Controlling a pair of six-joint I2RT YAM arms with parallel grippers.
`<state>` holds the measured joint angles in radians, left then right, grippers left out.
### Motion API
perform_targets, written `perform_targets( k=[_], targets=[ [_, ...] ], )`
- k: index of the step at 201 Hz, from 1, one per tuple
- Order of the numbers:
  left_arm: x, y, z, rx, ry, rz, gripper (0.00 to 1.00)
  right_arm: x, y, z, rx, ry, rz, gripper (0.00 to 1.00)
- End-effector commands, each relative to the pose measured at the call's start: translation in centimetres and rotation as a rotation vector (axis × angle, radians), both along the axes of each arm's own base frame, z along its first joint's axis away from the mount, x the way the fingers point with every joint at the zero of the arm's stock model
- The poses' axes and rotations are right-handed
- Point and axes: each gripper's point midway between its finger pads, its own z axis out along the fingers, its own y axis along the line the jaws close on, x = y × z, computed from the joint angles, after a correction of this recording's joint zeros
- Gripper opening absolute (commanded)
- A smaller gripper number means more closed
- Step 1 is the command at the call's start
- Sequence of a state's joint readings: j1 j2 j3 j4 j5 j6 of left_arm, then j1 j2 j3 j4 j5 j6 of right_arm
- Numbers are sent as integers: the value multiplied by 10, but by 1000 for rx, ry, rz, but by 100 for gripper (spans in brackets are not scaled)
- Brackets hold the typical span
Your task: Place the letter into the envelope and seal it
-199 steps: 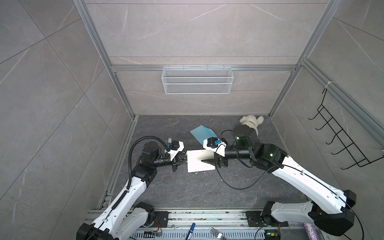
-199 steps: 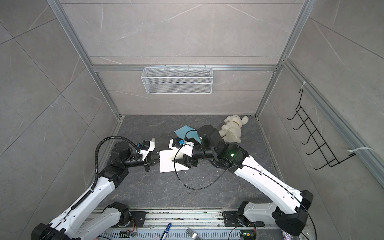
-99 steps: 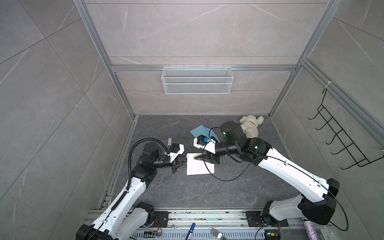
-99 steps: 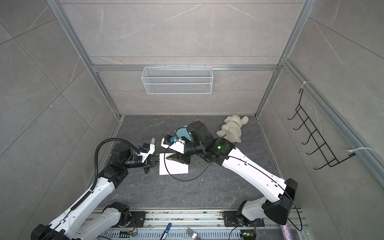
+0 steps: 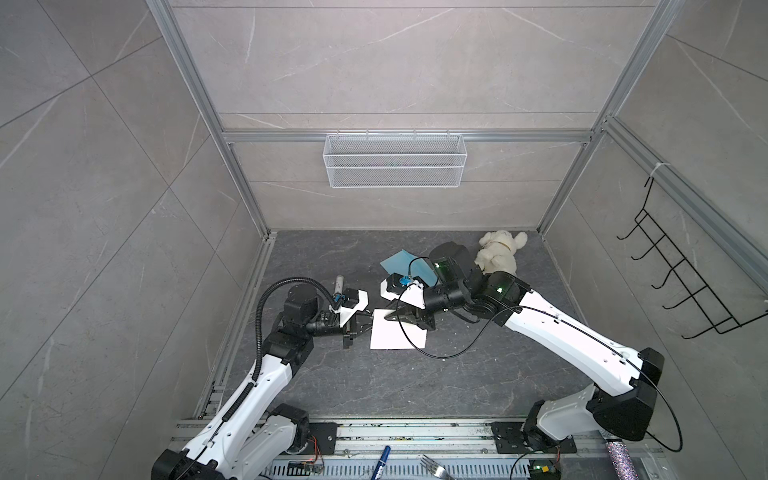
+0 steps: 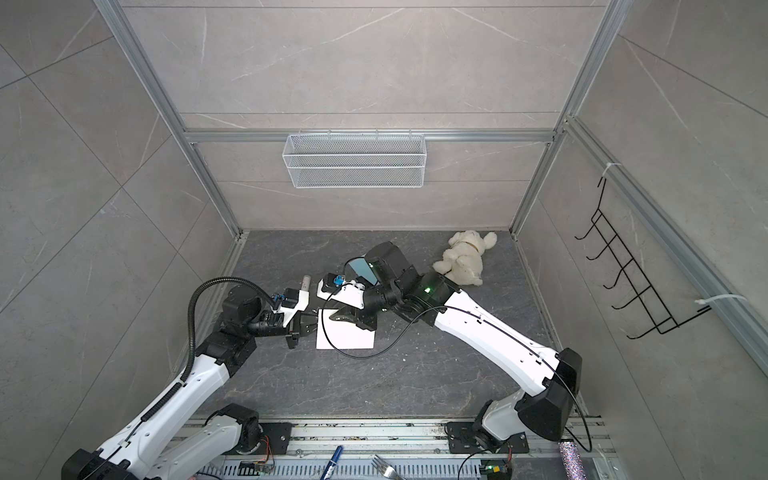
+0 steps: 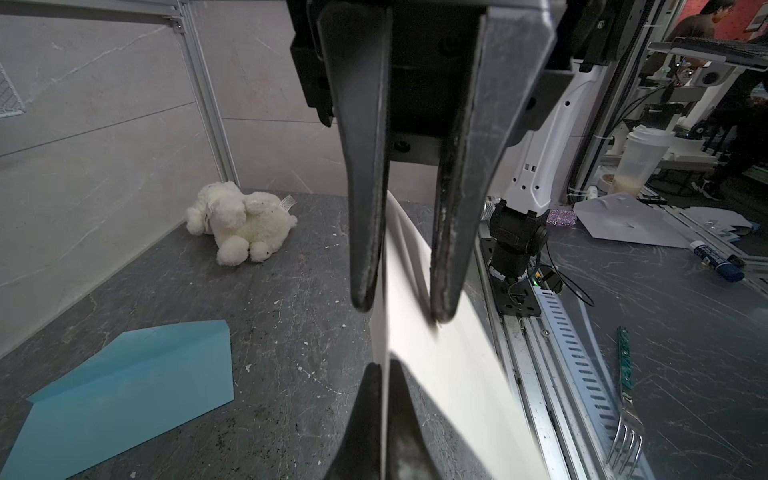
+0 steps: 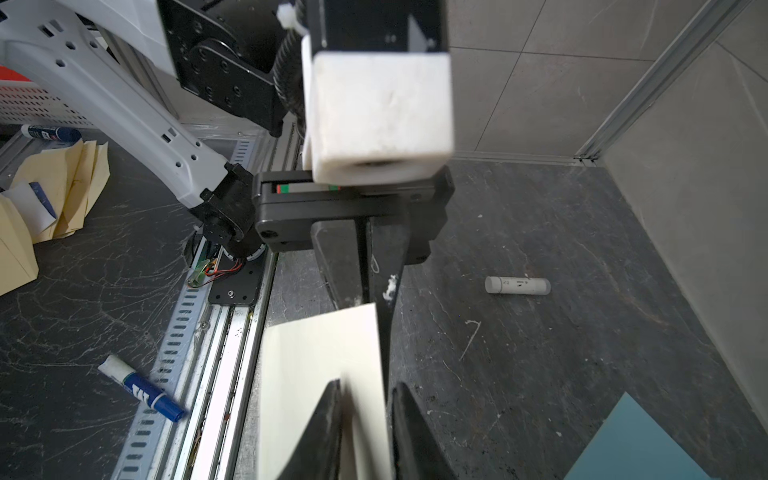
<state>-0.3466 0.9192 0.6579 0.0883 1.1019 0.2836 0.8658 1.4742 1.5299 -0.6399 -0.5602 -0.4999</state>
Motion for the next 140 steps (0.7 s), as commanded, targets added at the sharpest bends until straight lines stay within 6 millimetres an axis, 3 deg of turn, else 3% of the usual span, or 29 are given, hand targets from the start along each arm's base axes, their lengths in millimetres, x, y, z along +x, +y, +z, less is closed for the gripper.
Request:
perform_targets(
  k=[1, 46, 61, 106, 140],
  targets=[
    [-8, 1, 5, -12, -45, -31, 0, -5, 1, 2, -5, 16, 29, 18],
    [-7, 1, 3, -6, -34, -26, 0, -1, 3, 3, 6, -7, 19, 1],
    [-6, 2, 2, 0, -28, -18, 0, 0, 1, 3, 2, -17, 9, 0],
    [-4, 5, -1, 41, -55, 24, 25, 7, -24, 0, -62, -107, -79, 0],
    [-1, 10, -3, 58, -95, 75, 47, 9, -51, -21, -183, -146, -140, 0]
  ],
)
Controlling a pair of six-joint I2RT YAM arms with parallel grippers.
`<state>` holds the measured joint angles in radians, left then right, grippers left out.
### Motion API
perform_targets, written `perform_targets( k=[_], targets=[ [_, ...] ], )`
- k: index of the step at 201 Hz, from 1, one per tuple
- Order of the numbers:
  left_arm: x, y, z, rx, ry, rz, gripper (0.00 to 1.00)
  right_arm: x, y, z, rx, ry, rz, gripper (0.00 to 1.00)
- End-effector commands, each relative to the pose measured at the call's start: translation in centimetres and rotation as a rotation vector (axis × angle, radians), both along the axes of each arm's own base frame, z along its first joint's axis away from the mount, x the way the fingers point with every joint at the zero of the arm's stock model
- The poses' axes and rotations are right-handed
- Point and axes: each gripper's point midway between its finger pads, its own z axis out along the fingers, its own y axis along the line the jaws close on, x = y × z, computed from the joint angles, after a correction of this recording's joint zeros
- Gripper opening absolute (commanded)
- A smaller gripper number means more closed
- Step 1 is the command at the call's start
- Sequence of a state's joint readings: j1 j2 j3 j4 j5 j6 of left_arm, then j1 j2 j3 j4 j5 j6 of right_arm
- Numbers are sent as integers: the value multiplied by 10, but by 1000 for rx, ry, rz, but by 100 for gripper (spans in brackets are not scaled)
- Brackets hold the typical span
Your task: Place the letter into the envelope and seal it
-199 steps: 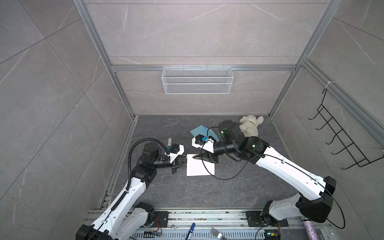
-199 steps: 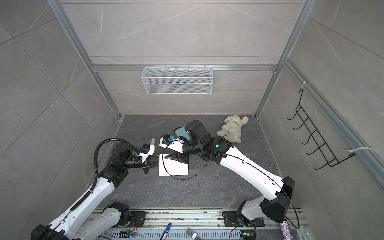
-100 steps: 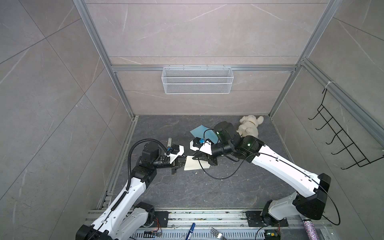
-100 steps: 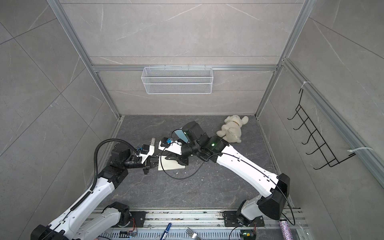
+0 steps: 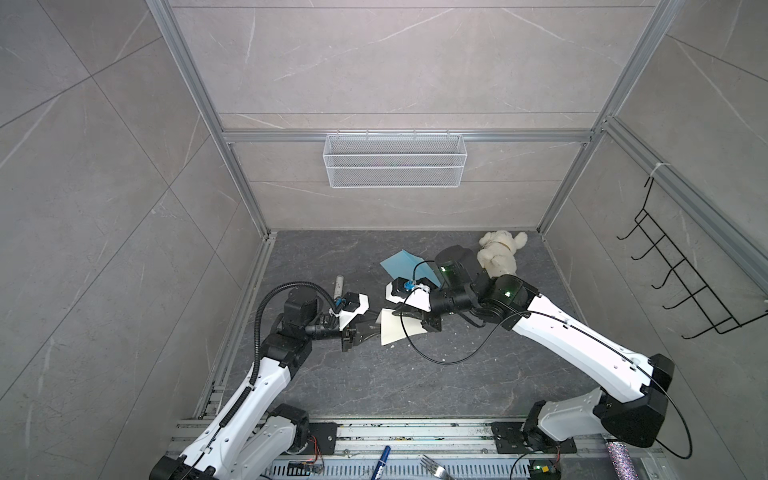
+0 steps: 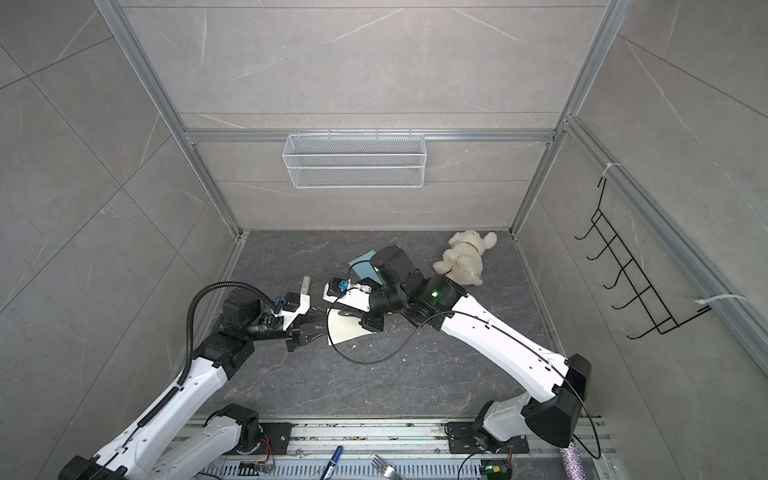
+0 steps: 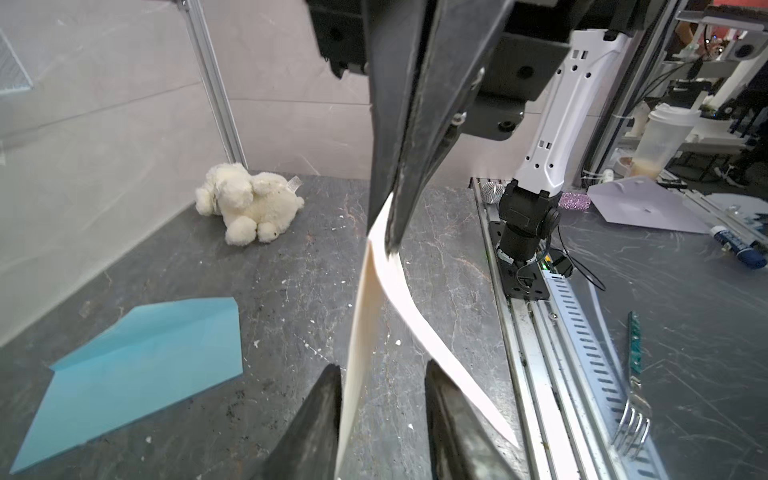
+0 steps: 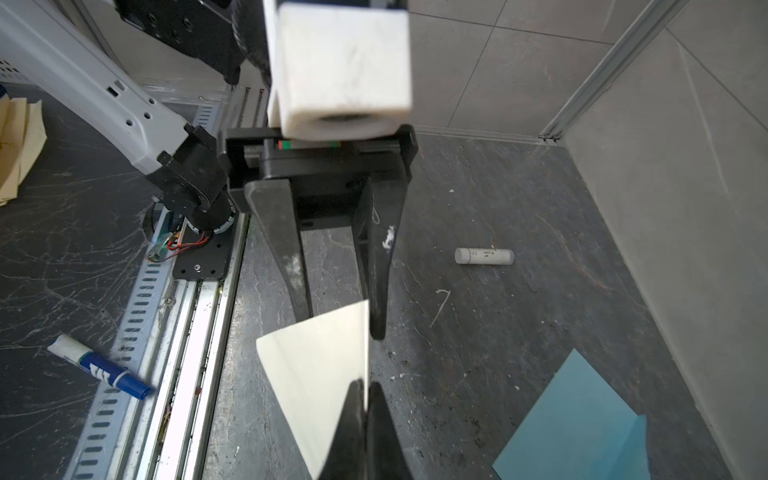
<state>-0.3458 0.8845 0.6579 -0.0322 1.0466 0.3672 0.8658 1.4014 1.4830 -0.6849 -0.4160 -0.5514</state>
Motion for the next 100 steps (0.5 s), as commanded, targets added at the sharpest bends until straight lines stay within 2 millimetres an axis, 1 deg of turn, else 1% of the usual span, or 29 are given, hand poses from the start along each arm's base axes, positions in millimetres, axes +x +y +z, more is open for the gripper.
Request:
perform_targets(
  k=[1, 10, 24, 49, 68, 80, 100],
  targets=[
    [1, 5, 9, 6, -90, 32, 47, 2, -26, -15, -109, -46, -60, 0],
    [1, 7, 10, 5, -103, 45, 50, 3, -31, -21, -137, -50, -74, 0],
    [2, 9, 11, -6, -121, 59, 56, 3, -35, -26, -151, -60, -77, 0],
    [-1, 9, 13, -31, -150, 56, 65, 1, -31, -35, -152, -83, -28, 0],
    [-6, 8, 14, -44, -155, 20, 66, -3, -23, -38, -135, -81, 27, 0],
    [-6, 7, 15, -50, -142, 10, 66, -7, -16, -37, -113, -81, 73, 0],
    [-6, 5, 16, -56, -118, -6, 65, -7, -5, -34, -74, -88, 98, 0]
  ],
)
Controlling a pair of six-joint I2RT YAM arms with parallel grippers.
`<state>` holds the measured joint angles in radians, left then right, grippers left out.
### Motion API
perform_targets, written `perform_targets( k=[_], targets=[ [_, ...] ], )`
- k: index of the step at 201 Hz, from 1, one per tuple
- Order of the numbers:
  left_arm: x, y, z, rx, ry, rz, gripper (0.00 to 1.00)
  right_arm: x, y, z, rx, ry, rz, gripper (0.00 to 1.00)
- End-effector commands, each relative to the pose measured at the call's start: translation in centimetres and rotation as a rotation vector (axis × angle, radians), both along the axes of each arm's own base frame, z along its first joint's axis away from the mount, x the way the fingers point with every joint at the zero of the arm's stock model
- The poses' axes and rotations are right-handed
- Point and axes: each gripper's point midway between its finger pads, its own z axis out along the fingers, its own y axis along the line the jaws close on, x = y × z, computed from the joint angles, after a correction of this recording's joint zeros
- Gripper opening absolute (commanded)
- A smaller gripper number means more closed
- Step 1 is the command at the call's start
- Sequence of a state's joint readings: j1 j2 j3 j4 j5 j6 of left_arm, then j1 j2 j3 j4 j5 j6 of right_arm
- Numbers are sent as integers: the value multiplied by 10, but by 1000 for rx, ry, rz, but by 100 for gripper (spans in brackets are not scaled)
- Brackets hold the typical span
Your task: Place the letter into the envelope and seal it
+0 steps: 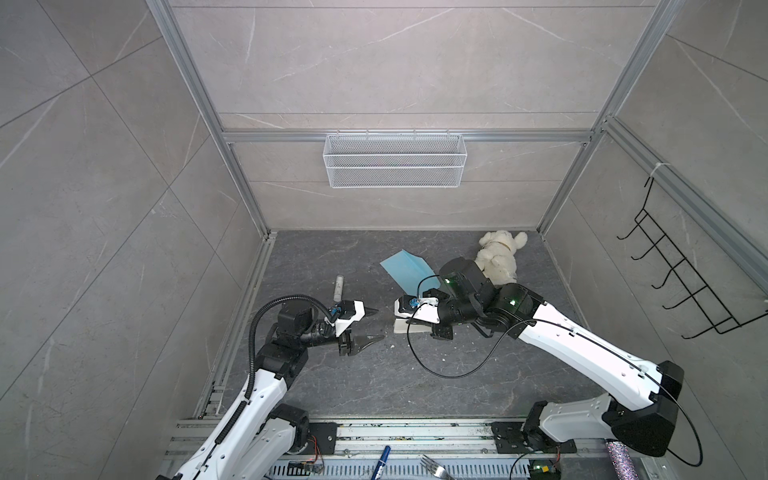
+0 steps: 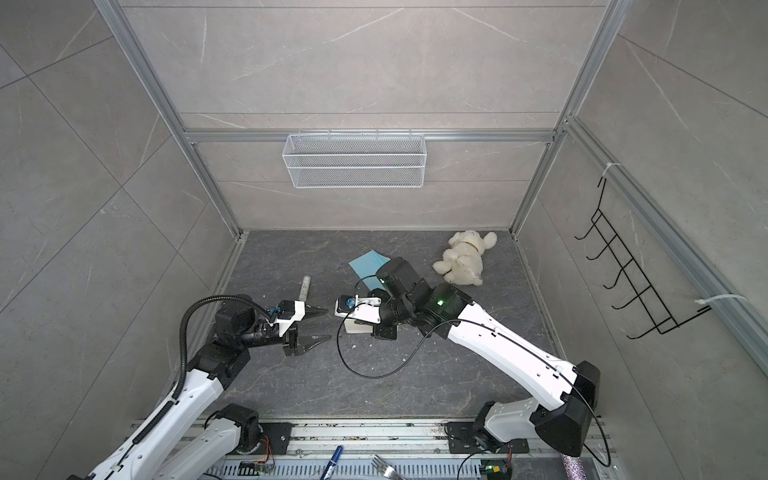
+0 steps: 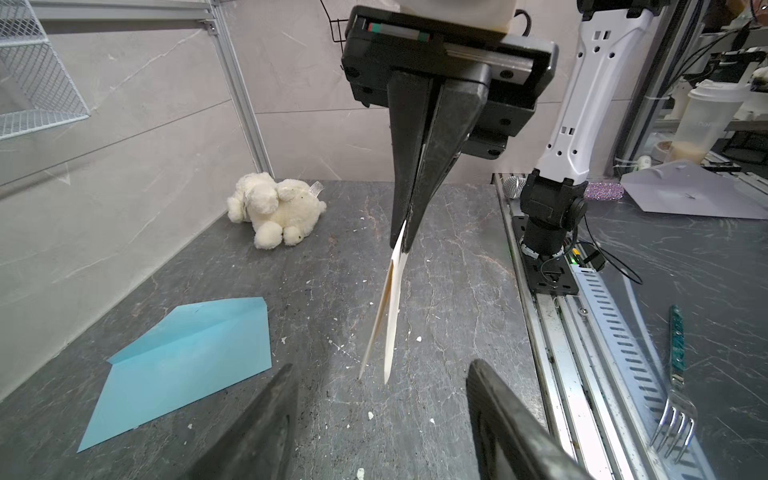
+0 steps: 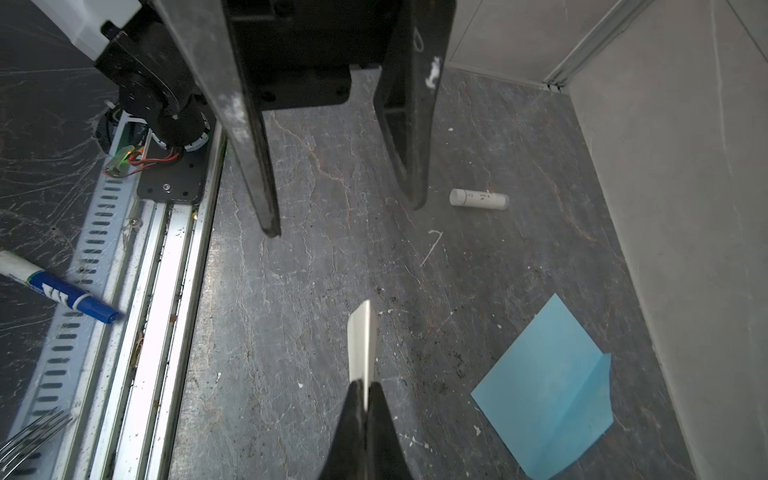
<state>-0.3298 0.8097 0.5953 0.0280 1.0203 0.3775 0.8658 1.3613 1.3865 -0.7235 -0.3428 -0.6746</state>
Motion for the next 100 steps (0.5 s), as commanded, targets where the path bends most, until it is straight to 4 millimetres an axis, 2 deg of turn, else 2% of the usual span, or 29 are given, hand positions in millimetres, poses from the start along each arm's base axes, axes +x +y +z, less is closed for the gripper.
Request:
perform_targets(
  k=[1, 100],
  targets=[
    [-3, -2, 16, -38, -38, -48, 64, -5, 16, 2, 49, -12, 80, 0],
    [-8, -5, 19, -55, -16, -102, 48, -6, 41, -4, 73, -5, 116, 0]
  ],
)
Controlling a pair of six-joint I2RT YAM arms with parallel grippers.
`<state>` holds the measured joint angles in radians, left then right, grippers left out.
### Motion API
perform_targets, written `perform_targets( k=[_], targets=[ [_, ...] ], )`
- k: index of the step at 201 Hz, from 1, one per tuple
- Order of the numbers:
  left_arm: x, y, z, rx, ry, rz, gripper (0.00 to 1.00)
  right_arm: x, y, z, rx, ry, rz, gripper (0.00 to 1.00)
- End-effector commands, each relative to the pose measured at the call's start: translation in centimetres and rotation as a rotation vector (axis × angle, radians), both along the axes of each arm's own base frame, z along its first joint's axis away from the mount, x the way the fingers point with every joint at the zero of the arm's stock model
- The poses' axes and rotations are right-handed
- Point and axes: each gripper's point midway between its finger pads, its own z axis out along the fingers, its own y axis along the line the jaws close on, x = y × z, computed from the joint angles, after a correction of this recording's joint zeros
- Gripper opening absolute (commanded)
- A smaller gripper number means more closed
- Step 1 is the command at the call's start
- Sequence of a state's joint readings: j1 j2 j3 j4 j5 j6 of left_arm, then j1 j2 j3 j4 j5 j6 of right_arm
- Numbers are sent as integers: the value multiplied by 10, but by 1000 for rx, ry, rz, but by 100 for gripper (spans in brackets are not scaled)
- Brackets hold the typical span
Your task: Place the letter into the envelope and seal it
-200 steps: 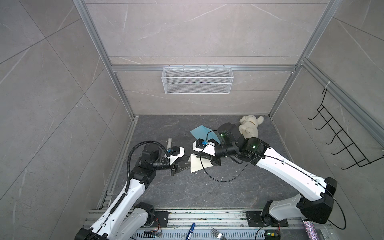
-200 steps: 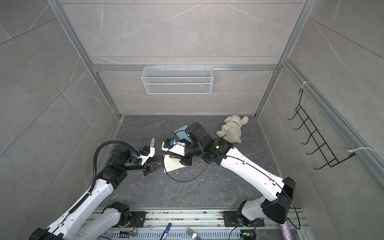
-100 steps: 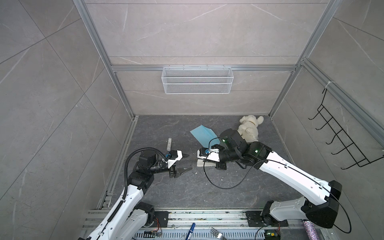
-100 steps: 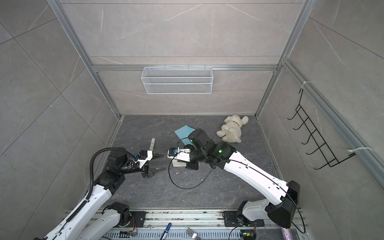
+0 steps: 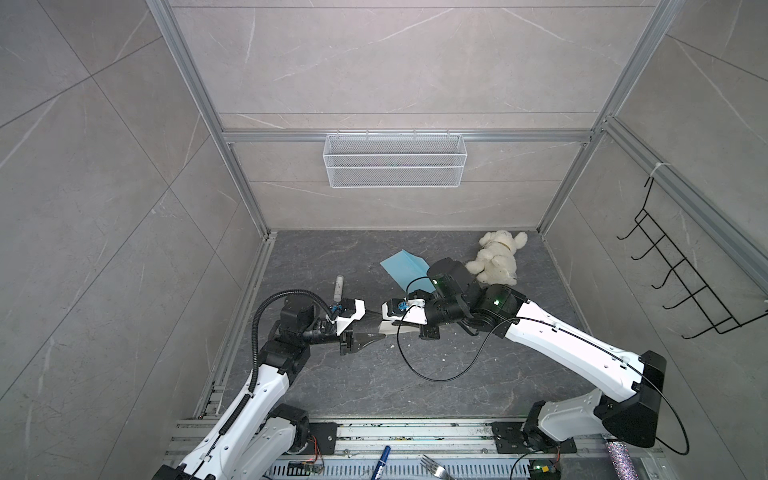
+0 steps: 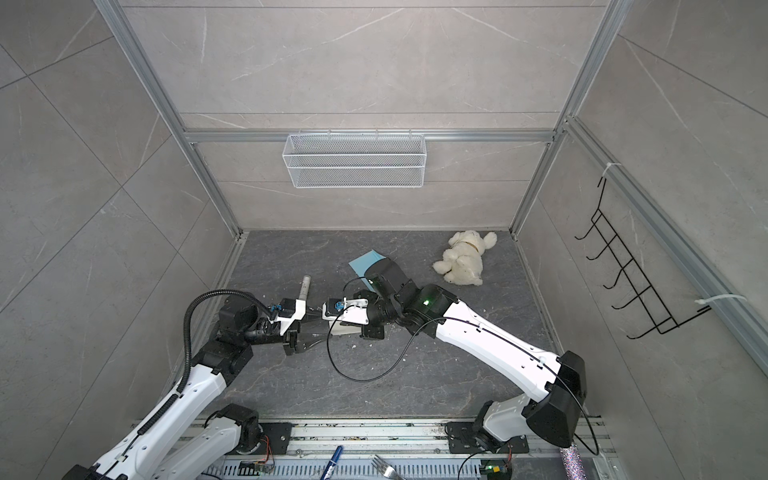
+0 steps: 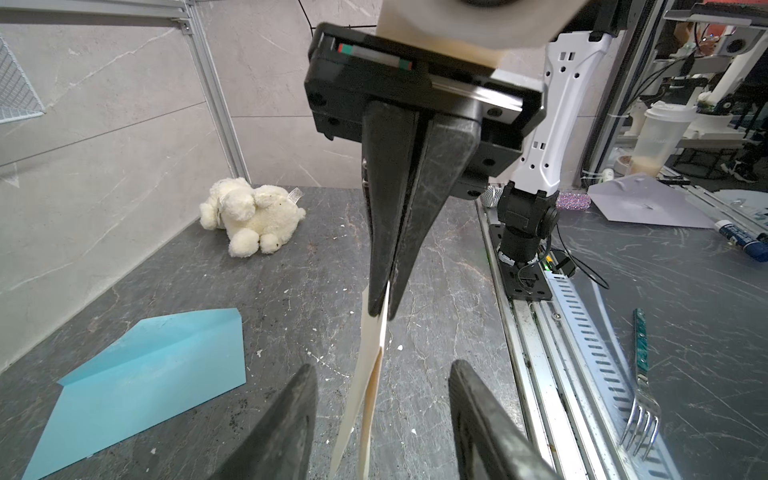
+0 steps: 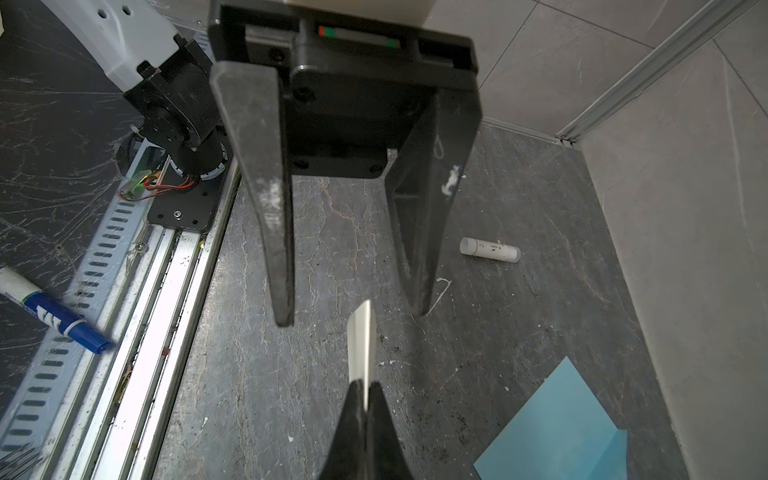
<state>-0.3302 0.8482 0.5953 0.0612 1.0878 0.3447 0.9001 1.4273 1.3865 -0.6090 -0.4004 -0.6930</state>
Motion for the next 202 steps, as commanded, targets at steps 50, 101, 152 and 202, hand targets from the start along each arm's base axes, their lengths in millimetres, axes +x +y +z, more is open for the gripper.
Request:
perform_targets(
  k=[50, 101, 152, 202],
  targets=[
    [-6, -1, 20, -39, -62, -52, 33, -4, 15, -3, 19, 25, 39, 0],
    [-5, -2, 19, -36, -57, -53, 14, -6, 15, -4, 20, 29, 42, 0],
    [-3, -2, 18, -32, -50, -56, 0, -6, 15, -2, 27, 38, 38, 0],
    [-6, -1, 17, -18, -77, -53, 0, -7, 7, 0, 31, 66, -4, 18]
  ],
)
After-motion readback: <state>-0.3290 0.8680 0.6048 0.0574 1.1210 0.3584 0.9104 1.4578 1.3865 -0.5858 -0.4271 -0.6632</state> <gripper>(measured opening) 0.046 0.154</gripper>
